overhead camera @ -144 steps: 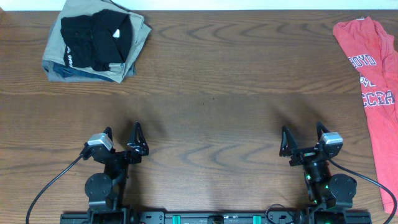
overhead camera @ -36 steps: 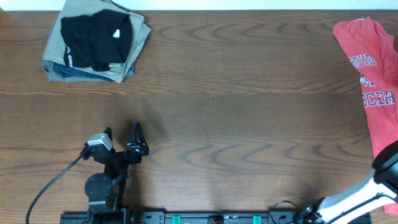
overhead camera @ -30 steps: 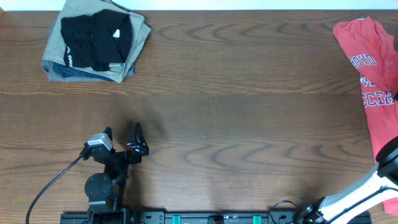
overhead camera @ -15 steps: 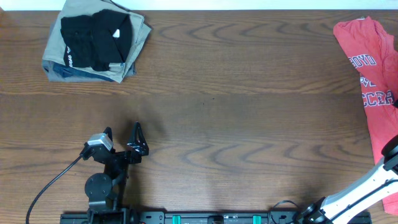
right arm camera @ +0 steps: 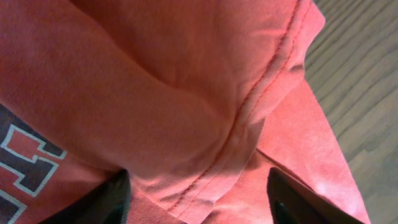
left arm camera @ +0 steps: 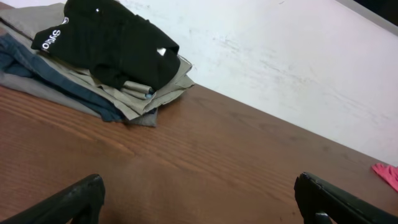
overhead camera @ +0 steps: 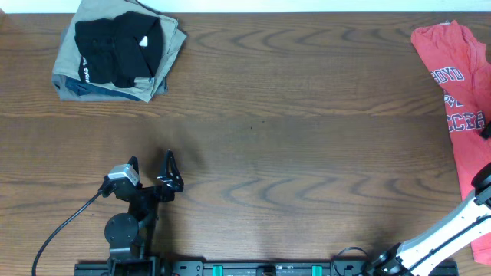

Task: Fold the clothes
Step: 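Grasp the red T-shirt's edge with the right gripper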

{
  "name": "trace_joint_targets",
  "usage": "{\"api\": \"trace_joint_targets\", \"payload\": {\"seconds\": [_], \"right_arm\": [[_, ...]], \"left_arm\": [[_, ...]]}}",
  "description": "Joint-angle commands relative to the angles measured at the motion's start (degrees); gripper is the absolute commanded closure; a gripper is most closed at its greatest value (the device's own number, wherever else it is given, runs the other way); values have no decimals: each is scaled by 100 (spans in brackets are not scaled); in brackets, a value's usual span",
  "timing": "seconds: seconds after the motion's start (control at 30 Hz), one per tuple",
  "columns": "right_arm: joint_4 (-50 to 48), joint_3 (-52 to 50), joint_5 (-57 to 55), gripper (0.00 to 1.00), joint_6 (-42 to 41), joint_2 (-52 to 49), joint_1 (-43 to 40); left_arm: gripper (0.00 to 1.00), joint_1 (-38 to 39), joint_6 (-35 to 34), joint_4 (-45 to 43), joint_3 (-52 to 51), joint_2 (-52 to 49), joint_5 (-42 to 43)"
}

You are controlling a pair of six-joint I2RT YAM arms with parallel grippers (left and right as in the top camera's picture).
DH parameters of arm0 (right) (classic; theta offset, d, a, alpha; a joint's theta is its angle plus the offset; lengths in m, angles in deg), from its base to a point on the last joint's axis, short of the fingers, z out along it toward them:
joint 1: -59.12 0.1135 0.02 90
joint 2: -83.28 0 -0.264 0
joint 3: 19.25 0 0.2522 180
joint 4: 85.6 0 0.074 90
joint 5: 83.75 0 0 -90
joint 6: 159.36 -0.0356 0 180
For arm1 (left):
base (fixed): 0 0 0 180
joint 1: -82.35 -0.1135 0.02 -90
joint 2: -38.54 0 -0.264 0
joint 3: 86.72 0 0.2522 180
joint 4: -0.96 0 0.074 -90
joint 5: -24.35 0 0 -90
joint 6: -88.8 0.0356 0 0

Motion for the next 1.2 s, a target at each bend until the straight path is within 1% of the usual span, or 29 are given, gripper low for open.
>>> {"api": "trace_joint_targets", "payload": {"seconds": [0.0, 0.07, 0.1, 0.23, 0.27, 0.33, 0.47, 0.57, 0.6, 0.87, 1.0, 1.1, 1.17], "right_arm": [[0, 48, -125, 38, 68, -149, -33], [2, 48, -140, 47, 68, -149, -33], [2, 48, -140, 54, 68, -149, -33], [11, 50, -138, 68, 66, -146, -33], [15, 55, -140, 71, 66, -146, -33], [31, 55, -144, 74, 66, -133, -33], [48, 59, -184, 83, 63, -37, -31], [59, 59, -184, 96, 22, 109, -31], [70, 59, -184, 98, -39, 175, -31], [142, 59, -157, 99, -439, 846, 7], [149, 59, 170, 99, -472, 1274, 149], [131, 59, 503, 99, -730, 1611, 306], [96, 59, 800, 98, -756, 1818, 450]], "left_arm": [[2, -24, -11, 188, -98, 33, 83], [2, -24, -11, 188, -98, 33, 83], [2, -24, -11, 188, -98, 33, 83], [2, -24, -11, 188, -98, 33, 83], [2, -24, -11, 188, -98, 33, 81], [2, -24, -11, 188, -98, 33, 81], [2, -24, -11, 188, -98, 33, 83], [2, -24, -11, 188, -98, 33, 83], [2, -24, -11, 188, -98, 33, 83], [2, -24, -11, 188, -98, 33, 83], [2, -24, -11, 190, -98, 33, 83], [2, -24, -11, 188, -98, 33, 83], [2, -24, -11, 188, -98, 33, 83]]}}
